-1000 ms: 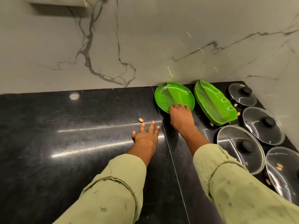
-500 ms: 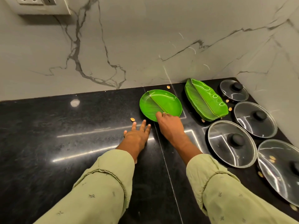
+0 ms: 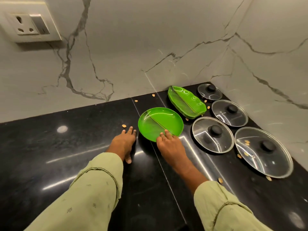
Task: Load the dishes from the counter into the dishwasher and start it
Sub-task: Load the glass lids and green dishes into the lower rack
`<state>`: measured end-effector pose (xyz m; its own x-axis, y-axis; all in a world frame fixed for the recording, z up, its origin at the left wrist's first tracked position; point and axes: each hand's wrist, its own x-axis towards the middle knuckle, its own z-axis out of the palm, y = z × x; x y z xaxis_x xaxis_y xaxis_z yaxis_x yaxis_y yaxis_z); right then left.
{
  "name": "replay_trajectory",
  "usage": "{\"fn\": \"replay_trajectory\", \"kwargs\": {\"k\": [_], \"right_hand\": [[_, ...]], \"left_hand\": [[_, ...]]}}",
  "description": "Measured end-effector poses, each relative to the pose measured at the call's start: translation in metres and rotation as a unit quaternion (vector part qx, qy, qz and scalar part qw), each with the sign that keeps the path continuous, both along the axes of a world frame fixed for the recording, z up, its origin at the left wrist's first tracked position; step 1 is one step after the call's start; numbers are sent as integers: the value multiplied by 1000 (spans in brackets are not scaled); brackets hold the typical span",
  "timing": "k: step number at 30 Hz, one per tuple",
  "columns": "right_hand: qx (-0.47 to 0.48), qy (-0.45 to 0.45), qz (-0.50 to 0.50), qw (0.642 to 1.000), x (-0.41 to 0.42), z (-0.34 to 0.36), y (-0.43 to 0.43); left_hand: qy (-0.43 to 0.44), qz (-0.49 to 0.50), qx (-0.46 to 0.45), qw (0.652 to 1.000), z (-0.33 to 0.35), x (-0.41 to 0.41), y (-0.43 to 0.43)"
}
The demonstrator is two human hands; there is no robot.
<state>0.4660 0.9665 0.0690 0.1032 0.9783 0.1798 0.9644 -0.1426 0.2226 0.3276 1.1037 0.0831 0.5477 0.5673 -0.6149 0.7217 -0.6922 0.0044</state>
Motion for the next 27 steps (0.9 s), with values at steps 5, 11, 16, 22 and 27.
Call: {"fn": "replay_trajectory", "kwargs": {"k": [5,11,16,22,27], "right_hand": [[26,0,-47,999,-25,14,-33],[53,-4,-81,995,-51,24,-75],[93,-20,-104,990,-87,32,-116],[137,-30,-135,981,-148,22,-165],[130,-39,-178,975,-197,16,-206]], "left_hand": [[-54,-24,131,990,10,-14,-45],[-182,-43,172,967,11,-56,-89],[-255,-72,206,942,7,-103,-107],[-335,-115,220,909,-11,-160,-127],[-353,-153,211,899,-22,-189,-164]]}}
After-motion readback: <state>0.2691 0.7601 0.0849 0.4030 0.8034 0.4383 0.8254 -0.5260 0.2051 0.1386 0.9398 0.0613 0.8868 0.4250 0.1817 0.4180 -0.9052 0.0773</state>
